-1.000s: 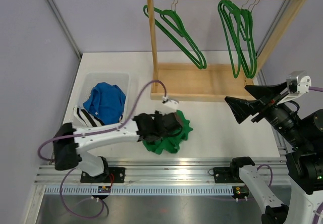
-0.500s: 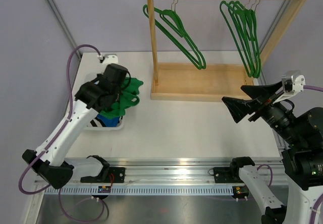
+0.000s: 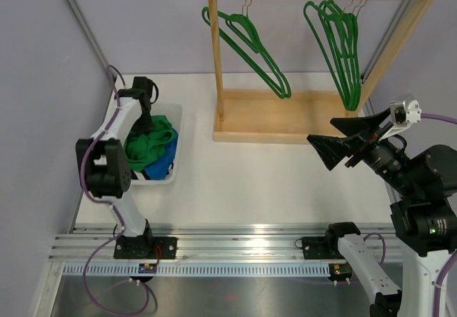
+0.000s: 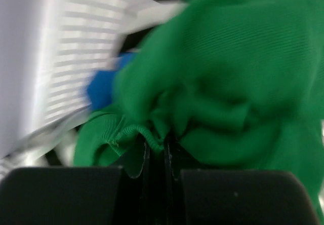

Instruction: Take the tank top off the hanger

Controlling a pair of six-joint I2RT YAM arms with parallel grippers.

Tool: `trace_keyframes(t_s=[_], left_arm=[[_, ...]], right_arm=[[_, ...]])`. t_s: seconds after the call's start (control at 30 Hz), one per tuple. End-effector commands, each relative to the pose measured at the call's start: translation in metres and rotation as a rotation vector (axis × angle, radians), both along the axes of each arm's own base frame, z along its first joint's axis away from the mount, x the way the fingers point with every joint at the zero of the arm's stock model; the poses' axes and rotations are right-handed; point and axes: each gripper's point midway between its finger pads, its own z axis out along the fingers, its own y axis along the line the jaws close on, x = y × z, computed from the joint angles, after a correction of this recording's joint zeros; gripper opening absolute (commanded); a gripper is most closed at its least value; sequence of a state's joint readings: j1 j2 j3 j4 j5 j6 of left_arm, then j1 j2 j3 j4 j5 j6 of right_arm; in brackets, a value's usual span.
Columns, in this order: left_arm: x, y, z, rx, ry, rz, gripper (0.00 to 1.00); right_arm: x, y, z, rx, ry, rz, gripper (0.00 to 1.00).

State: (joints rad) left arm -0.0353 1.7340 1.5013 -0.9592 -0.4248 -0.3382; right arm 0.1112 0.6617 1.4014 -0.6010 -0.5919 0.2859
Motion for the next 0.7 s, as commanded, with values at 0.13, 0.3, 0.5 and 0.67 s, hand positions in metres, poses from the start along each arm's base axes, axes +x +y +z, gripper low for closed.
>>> trace_keyframes(t_s=[0.13,0.3,0.5,0.67], left_arm=[[0.0,-0.048,-0.052,-0.269,0.119,-0.081,0.0],[0.001,-0.04,0.026,-0.233,-0.099,-0.067,0.41],[-0.024,-0.027,0.125,-0.176,-0.356,-0.048,0.89],[-0.061,-0.036,0.18,-0.194,-0.544,-0.138,0.99]], right_arm=[[0.004,0.006,-0.006,0.018,0.02,0.036,0.99],[0.004,-0.004,-0.008,-0.005,0.052,-0.033,1.0],[0.013,-0.027,-0.024,-0.031,0.158,-0.187,0.99],[0.024,-0.06,-0.055,-0.093,0.295,-0.386,0.99]])
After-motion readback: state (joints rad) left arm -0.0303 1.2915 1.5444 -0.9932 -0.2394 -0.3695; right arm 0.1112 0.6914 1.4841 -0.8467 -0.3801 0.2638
